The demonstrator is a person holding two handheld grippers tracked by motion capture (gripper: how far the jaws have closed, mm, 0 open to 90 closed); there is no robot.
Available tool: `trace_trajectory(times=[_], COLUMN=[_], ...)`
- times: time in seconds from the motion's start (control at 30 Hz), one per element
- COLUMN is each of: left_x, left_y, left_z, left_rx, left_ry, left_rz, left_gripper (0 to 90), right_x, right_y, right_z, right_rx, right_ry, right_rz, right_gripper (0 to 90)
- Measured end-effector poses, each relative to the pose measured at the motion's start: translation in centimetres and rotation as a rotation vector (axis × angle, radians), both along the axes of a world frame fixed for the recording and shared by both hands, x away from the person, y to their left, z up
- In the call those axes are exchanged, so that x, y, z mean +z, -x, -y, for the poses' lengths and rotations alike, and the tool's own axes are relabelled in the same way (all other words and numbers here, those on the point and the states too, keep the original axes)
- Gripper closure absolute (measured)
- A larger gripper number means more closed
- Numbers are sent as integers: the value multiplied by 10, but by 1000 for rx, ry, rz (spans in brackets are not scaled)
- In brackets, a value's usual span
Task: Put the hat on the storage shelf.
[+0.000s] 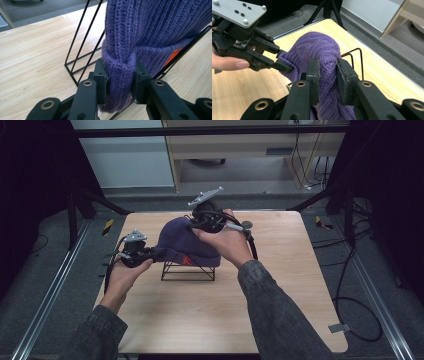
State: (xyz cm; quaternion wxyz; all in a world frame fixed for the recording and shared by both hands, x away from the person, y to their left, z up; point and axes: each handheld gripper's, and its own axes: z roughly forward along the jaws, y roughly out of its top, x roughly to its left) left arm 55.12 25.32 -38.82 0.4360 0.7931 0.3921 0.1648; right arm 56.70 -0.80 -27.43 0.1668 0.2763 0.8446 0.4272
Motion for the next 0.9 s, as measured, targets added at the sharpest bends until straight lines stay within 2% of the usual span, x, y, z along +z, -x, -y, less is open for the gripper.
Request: trace_trajectory(times=[0.47,0.9], left_x=[-11,-23], left_y=[-1,1], left_z=[-2,-6], left_rx=[13,23], left_ry=[2,-3], left_rz=[-13,-23], left_gripper=[697,697], right_x=[-14,-18], right_y=[3,5], right_z=[0,-4], right_rx=[0,6], right_ry=[2,-14], right_rz=[-20,-22], right_gripper=[734,744])
